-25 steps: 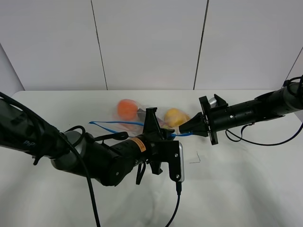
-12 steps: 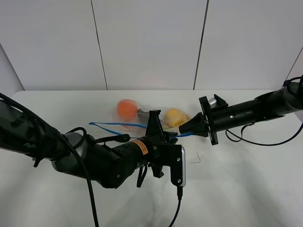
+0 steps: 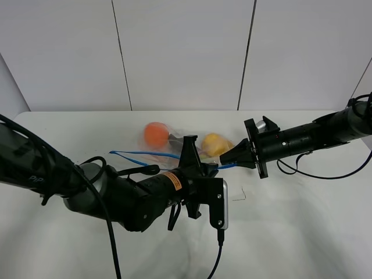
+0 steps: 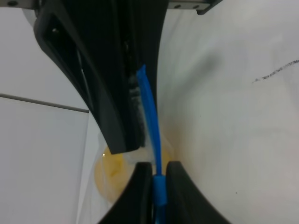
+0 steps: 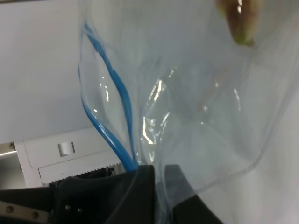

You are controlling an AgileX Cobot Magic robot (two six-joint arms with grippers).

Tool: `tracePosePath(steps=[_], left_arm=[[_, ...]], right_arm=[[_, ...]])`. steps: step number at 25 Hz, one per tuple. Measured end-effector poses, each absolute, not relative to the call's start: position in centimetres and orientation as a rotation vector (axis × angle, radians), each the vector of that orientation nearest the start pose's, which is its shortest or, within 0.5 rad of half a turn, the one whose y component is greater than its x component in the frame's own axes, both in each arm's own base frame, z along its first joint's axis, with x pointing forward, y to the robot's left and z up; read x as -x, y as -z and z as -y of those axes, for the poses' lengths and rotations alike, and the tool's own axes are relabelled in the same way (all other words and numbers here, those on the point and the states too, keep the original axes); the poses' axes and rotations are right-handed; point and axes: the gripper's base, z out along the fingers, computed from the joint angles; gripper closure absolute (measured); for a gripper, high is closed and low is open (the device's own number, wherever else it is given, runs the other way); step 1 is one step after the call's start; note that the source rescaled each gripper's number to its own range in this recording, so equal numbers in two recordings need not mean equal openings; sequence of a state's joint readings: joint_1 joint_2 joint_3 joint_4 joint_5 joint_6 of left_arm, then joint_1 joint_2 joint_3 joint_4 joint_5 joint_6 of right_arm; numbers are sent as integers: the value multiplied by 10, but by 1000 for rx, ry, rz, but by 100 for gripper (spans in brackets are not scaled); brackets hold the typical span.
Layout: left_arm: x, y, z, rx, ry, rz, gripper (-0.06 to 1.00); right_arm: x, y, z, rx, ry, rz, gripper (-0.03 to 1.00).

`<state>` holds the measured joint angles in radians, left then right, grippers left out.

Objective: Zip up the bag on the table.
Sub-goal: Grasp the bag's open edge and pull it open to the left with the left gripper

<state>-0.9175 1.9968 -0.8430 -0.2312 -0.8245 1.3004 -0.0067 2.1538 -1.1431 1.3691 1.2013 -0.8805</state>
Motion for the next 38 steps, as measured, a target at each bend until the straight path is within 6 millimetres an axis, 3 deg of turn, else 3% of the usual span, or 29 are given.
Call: tracePosePath(steps=[11,27,38], left_arm=[[-250,-129,277,-1513,-404,-1064,94],[-284,-112,161,-1353,-704,-1267,94],[-308,-112,106,-1252,-830,-1399,94]], right_arm=[[-365,-115,-81,-114,-1687,-2573,97],[-365,-115,-81,-118,-1693,-2570,97],[-365,-115,-81,-124,-1696,-2568,97]])
